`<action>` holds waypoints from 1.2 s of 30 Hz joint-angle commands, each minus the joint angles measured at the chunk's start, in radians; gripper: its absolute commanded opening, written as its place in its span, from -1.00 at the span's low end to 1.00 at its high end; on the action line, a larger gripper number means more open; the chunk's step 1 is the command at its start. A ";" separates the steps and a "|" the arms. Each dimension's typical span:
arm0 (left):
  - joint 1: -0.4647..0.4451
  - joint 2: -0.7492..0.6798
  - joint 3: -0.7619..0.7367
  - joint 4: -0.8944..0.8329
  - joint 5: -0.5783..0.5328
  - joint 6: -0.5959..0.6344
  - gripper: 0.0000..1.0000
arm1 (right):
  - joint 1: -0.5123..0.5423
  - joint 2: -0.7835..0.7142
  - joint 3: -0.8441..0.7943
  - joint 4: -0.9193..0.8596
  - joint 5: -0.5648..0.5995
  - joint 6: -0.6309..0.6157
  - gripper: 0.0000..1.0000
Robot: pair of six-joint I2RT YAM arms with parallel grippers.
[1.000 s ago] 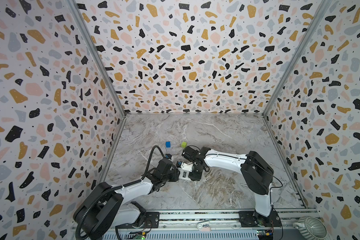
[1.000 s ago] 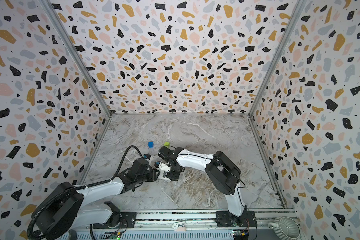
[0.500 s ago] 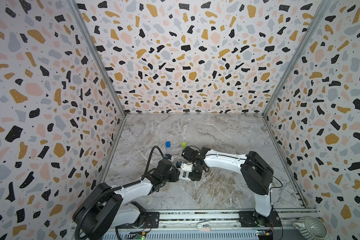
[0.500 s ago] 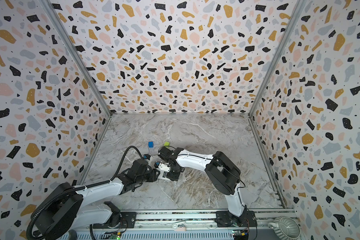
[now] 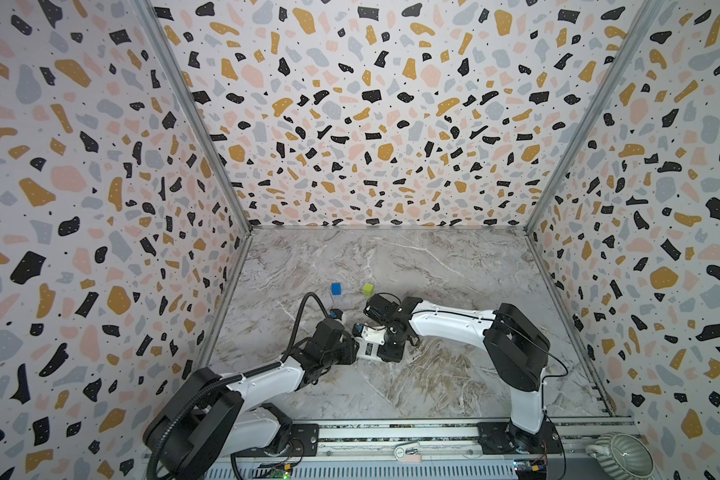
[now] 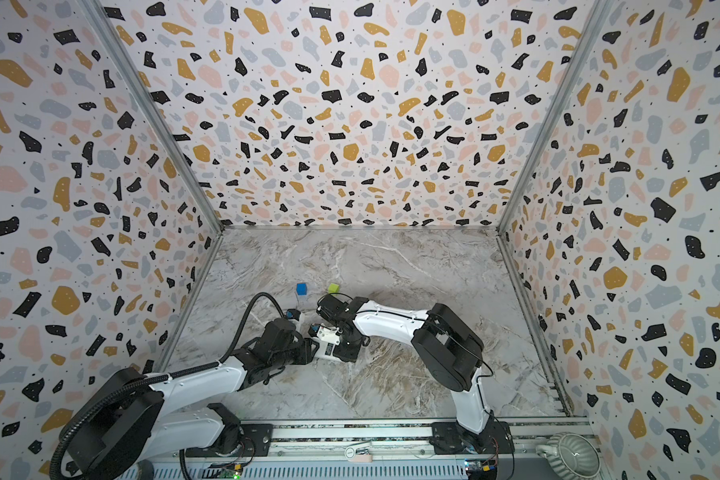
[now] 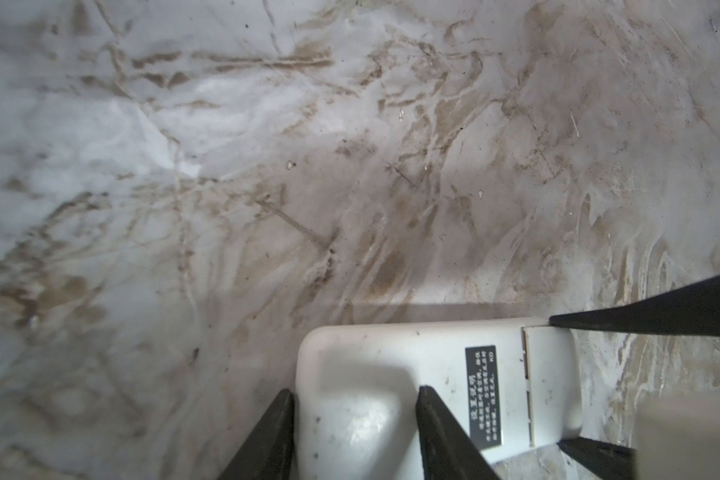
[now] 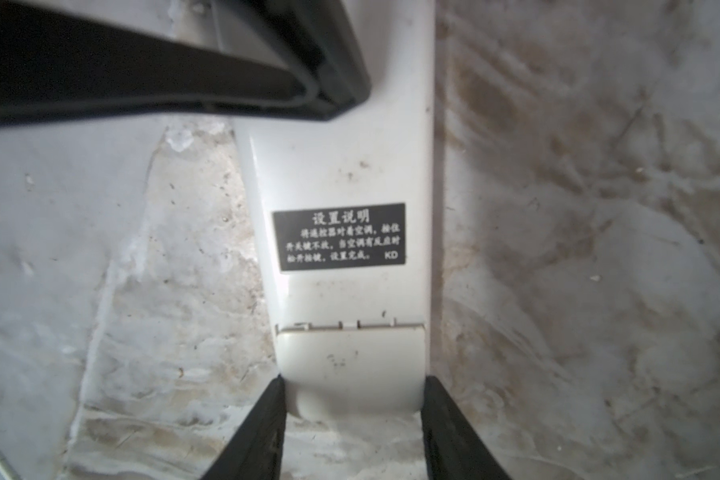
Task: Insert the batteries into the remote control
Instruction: 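Press the cover down onto the remote with the right gripper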
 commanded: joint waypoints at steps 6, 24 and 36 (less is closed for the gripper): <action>-0.004 -0.016 -0.021 -0.044 -0.024 -0.004 -0.04 | 0.012 0.046 -0.036 0.121 -0.004 0.005 -0.09; -0.004 -0.012 -0.027 -0.033 -0.010 -0.004 -0.05 | 0.027 0.060 -0.018 0.134 -0.025 0.011 -0.03; -0.005 -0.011 -0.028 -0.030 -0.005 -0.003 -0.05 | 0.026 0.064 -0.026 0.168 -0.043 0.042 0.02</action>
